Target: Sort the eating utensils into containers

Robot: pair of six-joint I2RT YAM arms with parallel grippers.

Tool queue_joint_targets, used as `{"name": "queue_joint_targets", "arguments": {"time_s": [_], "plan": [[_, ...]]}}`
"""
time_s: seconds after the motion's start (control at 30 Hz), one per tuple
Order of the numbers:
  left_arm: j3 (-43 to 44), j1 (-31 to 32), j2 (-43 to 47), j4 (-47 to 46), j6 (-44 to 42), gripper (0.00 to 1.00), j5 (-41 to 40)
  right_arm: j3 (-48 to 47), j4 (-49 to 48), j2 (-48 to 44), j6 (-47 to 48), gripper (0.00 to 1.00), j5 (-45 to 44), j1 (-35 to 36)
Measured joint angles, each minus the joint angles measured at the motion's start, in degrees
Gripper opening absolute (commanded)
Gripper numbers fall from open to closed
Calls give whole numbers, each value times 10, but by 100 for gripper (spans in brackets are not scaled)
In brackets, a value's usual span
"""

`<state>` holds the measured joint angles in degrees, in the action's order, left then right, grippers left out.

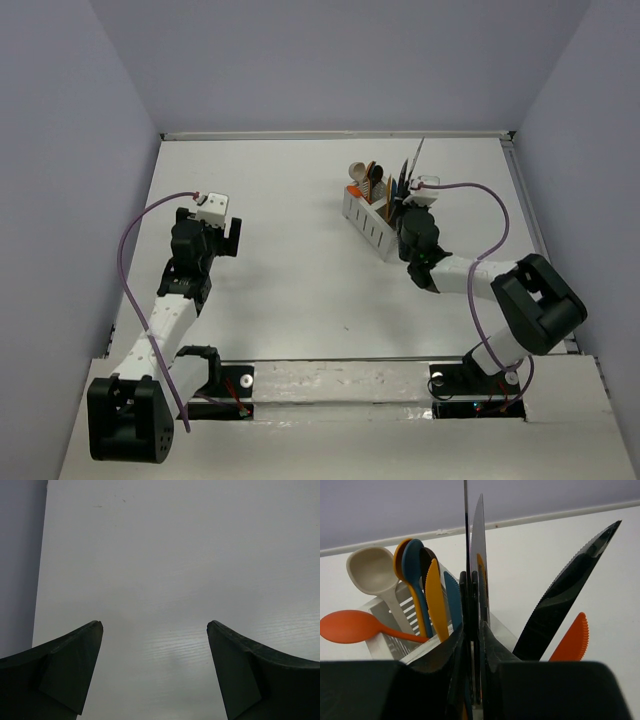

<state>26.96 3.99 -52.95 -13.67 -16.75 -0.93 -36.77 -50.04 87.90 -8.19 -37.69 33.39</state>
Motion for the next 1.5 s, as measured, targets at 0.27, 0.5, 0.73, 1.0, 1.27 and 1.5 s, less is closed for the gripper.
{"name": "queue_joint_targets", "arguments": {"time_s": [0.27, 0.5, 0.73, 1.0, 1.27, 1.5], "plan": [[-1, 0, 0, -3, -3, 99, 0, 23, 0, -14, -16, 44, 13, 0], [-3, 0, 2, -3, -3, 99, 0, 31, 14, -83, -18, 49, 15, 0], [-3, 0, 3, -3, -4, 99, -1, 15, 122, -187, -14, 49, 21, 0], [-4, -2, 4, -7, -7, 99, -4, -155, 407, -284, -22, 64, 22, -47], [-12, -4, 3, -16, -8, 99, -11, -261, 628, -196, -96, 89, 256, -436], [-12, -4, -2, -20, -8, 99, -13, -200, 715, -76, -156, 92, 388, -488]]}}
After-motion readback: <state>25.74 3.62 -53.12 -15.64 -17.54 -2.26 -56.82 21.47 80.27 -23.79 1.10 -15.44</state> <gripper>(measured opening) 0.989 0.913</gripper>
